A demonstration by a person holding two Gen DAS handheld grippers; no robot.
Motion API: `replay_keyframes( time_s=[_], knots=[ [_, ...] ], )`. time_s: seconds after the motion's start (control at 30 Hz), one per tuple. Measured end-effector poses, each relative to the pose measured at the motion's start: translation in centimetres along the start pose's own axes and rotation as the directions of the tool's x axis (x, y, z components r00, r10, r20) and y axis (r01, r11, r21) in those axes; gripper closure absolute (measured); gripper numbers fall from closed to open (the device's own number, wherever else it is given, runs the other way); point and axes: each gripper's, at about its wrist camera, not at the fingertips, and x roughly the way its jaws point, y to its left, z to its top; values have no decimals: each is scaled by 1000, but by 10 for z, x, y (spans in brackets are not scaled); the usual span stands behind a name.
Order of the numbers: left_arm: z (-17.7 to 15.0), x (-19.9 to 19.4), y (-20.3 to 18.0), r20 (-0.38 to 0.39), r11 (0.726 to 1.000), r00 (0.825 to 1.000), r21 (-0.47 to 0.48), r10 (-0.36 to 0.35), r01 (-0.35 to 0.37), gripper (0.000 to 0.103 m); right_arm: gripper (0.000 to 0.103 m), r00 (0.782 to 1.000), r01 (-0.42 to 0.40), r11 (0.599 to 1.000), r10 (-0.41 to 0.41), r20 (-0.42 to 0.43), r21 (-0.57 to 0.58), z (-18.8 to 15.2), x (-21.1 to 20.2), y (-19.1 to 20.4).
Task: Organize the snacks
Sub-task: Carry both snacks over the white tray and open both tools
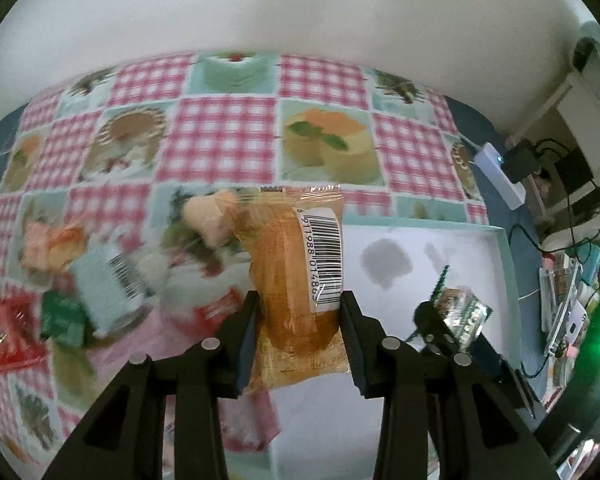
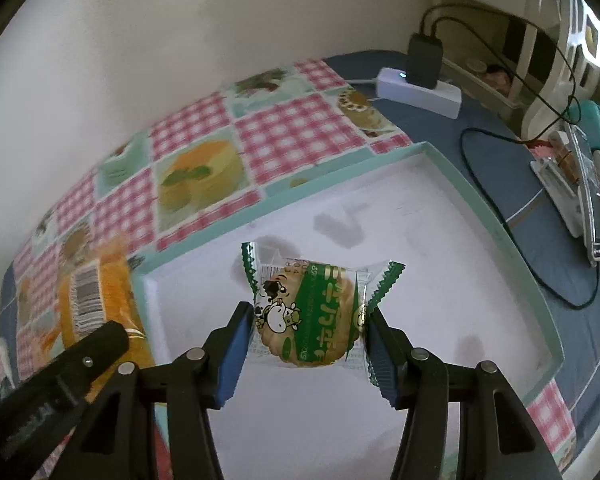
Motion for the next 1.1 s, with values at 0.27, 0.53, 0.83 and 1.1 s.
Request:
replay_keyframes(
  time_s=[0.27,0.53,0.83,1.1],
  knots=[
    [9,28,-18,-16,998,999,46,-28,29,51,43,998,34,999,-32,-47,39,9,34,-12],
    [8,16,-10,-22,999,999,26,-23,24,32,36,997,43,998,-41,-62,40,9,30,-15],
    [-11,-24,22,6,997,999,-63,-43,43,16,35,997,47,998,-44,-55,52,-3,-3,-29],
    [-43,-43,41,11,995,1000,-97,-25,26,8,21,998,58,998,-57,14,-30,-24,-46,-25]
  ],
)
